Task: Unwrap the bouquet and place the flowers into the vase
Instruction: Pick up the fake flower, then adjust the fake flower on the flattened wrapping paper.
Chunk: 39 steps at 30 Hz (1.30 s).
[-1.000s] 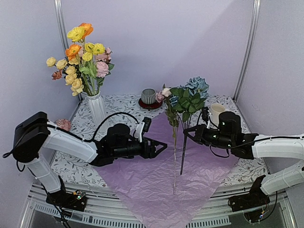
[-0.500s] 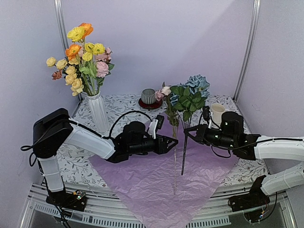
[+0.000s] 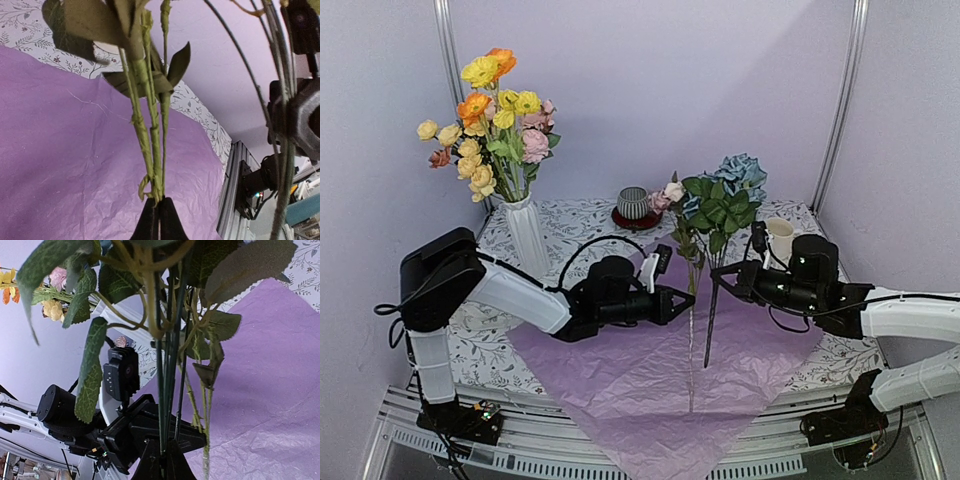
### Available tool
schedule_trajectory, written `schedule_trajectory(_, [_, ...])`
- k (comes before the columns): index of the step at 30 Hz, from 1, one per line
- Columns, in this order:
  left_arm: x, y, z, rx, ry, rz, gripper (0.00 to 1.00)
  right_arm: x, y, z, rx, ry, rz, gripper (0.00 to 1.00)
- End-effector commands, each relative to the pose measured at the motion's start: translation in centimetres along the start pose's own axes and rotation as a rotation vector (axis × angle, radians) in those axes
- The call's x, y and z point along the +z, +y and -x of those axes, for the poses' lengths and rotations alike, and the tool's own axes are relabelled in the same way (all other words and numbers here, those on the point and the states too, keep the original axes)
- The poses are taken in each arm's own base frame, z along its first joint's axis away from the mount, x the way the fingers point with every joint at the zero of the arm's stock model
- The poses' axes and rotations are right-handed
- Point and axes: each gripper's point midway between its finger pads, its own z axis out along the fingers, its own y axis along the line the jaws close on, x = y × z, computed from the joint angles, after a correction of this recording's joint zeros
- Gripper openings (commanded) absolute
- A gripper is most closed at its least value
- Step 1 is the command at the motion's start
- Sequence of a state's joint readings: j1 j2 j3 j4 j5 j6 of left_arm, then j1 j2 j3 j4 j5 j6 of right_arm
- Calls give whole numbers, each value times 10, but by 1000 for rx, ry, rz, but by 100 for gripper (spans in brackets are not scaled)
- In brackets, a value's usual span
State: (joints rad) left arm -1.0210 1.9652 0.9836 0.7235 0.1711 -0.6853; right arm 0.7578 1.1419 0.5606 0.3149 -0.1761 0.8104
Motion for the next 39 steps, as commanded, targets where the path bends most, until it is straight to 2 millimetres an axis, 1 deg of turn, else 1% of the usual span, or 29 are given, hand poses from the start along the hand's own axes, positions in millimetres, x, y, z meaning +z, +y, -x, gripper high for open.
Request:
schedule_trajectory(1, [-26,-25,22,-12,-74,-82,0,-12,-8,17,-25,-88,-64,7])
schedule_trajectory(3, [-38,-33,30,-22,-96,-105,0,-18,-16,22,-18,-126,-115,7])
schedule_trajectory(7, [-57,-40,31,-37,-92,-119,0,-35,-34,33,12,-204,-221,10])
schedule_trajectory(8, [-62,-42,32,-40,-95,-122,0,-40,-35,37,17,-232,-235,11])
schedule_trajectory(11, [-80,-46,37,-46,-122,-123,0,-49,-42,40,27,-265,-271,12])
schedule_trajectory(15, [-105,-51,46,-35,-161,-109,0,-51,-45,38,25,-260,-282,12])
schedule_trajectory(19, [-124,-53,53,-15,-161,-64,0,-42,-46,28,18,-203,-274,12])
schedule_trajectory(20, [-128,-51,56,-13,-164,-44,0,-38,-48,24,17,-179,-275,12])
schedule_trajectory(23, [-136,-49,56,-6,-135,-3,1,-24,-50,11,-1,-100,-273,13])
schedule_trajectory(25, [-138,-47,51,-6,-92,18,1,-16,-51,3,-14,-49,-266,21])
schedule_trajectory(26, [-139,-46,49,-8,-75,27,1,-11,-49,-1,-29,-18,-254,27])
schedule_trajectory(28, [-141,-44,44,-18,-39,43,2,-1,-47,-13,-47,60,-235,34])
schedule_trajectory(30, [-143,-39,35,-32,4,69,2,11,-46,-30,-68,162,-208,38])
schedule_trajectory(31, [-144,-37,31,-37,24,80,3,14,-45,-39,-82,209,-185,43])
schedule_trajectory(32, [-146,-34,26,-44,44,92,3,16,-45,-49,-98,256,-163,50])
schedule_trajectory(34, [-150,-28,17,-54,78,119,4,18,-52,-64,-109,316,-173,60])
schedule_trajectory(36, [-152,-23,7,-61,115,137,4,18,-61,-79,-123,369,-211,66])
schedule_trajectory(39, [-153,-20,-7,-79,160,131,4,16,-62,-102,-148,434,-230,69])
